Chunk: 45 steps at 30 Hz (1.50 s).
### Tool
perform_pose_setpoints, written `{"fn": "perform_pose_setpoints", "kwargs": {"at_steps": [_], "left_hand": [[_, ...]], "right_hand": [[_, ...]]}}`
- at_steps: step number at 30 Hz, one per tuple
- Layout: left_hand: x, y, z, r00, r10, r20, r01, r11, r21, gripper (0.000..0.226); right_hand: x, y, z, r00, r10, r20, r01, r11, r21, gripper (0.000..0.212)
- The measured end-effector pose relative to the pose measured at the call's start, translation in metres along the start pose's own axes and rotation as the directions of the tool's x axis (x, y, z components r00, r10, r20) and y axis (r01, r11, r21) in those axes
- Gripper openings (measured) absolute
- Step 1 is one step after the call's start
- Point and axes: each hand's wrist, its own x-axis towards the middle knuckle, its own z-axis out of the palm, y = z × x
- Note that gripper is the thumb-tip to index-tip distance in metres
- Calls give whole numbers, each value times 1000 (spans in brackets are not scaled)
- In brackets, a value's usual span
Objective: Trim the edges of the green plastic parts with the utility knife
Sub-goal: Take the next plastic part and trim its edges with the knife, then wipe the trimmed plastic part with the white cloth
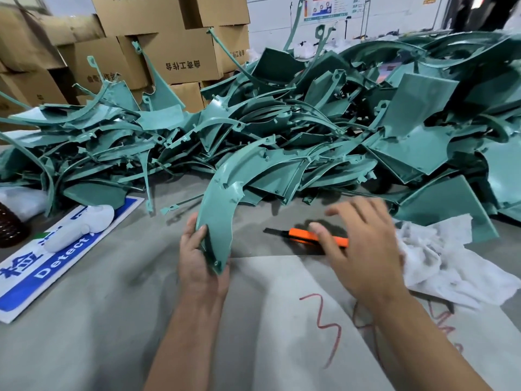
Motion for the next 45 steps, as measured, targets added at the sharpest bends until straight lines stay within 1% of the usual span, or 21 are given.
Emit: {"fn": "perform_pose_setpoints", "kwargs": {"at_steps": [2,3,4,6,8,9,11,13,14,16,17,18,19,21,23,25,28,31,35,41,45], "left_hand": [[-1,-1,1,997,-4,80,4,1000,1,50],[-1,-1,2,992,-1,124,-2,1000,21,54],[-2,-2,4,987,2,161,-8,999,37,57],[-6,-4,8,978,-12,207,5,999,36,62],[-9,-7,8,961,-26,276,13,999,50,53],[-10,-10,8,951,-34,306,14,998,67,48],[-11,-14,8,934,-48,354,14,995,98,48],[-11,-17,9,915,-57,399,17,995,103,50],[-11,-17,9,909,-54,414,13,995,101,50],[-12,-19,9,909,-37,414,-9,994,108,48],[-12,-21,10,911,-22,412,-24,994,105,46],[-12,-23,11,910,-3,414,-40,995,95,43],[-13,-26,13,912,19,409,-58,995,84,39],[-16,-29,18,935,71,347,-103,992,75,37],[-18,-29,22,959,117,258,-144,986,89,44],[-19,-30,24,967,145,209,-172,979,113,47],[-22,-31,24,976,113,184,-129,989,77,45],[-34,-37,26,958,-49,282,26,996,86,51],[-37,-41,29,929,-64,365,3,987,164,53],[-32,-39,35,900,-112,421,-9,962,275,62],[-28,-28,30,857,-153,492,36,971,238,71]], "right_hand": [[0,11,-17,970,69,-232,-95,990,-103,34],[0,21,-27,954,163,-252,-209,964,-165,33],[-3,31,-35,937,296,-184,-335,910,-244,39],[-11,46,-45,832,548,89,-476,786,-395,56],[-19,55,-47,771,571,282,-448,800,-399,47],[-21,58,-45,820,495,287,-403,855,-326,33],[-22,58,-42,925,353,144,-332,931,-149,15],[-16,51,-39,916,393,-79,-385,917,105,18],[-8,40,-40,865,485,-124,-433,849,302,17],[8,8,-36,733,681,3,-488,523,699,10],[13,-7,-31,684,714,146,-522,340,782,9],[17,-24,-27,675,690,262,-558,246,792,14],[17,-37,-20,697,630,343,-594,239,768,21],[12,-61,-4,766,480,427,-606,318,729,26],[4,-73,12,843,355,403,-526,390,756,16],[-3,-72,21,896,254,364,-442,455,773,24],[-8,-70,30,919,292,264,-393,643,657,9],[-10,-69,37,946,317,67,-315,851,420,34],[-7,-61,34,922,383,47,-375,859,348,49],[5,-35,25,900,436,-23,-392,829,399,48],[7,-37,13,941,334,62,-297,721,626,46]]}}
